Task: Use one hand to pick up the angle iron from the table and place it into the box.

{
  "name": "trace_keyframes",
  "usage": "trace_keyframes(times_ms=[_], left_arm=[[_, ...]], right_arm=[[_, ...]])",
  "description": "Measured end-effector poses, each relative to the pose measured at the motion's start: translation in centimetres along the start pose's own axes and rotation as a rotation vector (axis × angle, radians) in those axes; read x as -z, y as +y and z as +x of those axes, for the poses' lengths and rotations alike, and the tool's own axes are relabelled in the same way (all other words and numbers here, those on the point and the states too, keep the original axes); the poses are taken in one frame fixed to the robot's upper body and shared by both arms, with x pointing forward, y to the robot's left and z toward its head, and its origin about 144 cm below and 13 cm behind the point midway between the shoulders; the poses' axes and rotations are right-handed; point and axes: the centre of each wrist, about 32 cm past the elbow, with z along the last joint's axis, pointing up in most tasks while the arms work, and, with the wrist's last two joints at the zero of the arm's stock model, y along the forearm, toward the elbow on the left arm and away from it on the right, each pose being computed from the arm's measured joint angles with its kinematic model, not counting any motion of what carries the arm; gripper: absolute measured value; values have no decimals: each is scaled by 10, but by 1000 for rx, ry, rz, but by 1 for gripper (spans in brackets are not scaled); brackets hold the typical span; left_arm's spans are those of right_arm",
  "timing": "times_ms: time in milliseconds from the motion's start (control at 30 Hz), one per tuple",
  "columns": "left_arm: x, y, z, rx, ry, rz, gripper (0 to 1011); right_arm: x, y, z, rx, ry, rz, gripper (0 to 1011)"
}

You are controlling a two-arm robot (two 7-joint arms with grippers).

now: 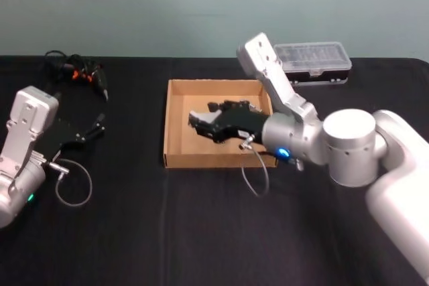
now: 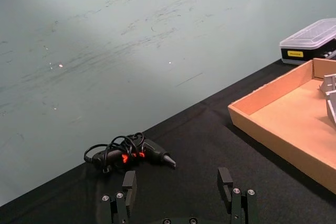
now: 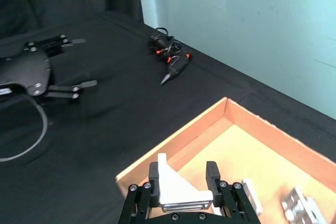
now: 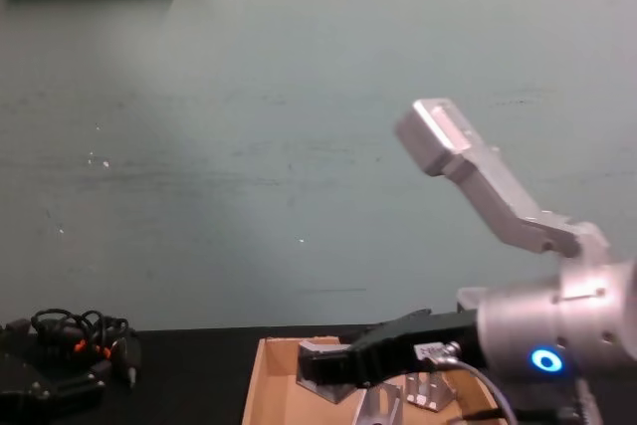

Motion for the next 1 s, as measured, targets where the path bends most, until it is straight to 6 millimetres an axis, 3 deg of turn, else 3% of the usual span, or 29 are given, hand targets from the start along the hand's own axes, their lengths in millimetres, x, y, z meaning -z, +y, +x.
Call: trace_keyframes(times_ms=[200, 433, 833, 1000], left_arm=[[0, 0, 0, 0, 0, 0, 1011], [0, 0, 0, 0, 0, 0, 1011], [0, 0, 0, 0, 0, 0, 1011], [0, 0, 0, 0, 0, 0, 1011]], right_arm=[[-6, 29, 13, 8, 24, -42, 539], [-6, 49, 17, 13, 57, -91, 539], [-4, 58, 19, 18, 60, -116, 539], [-4, 58, 19, 17, 61, -114, 601]])
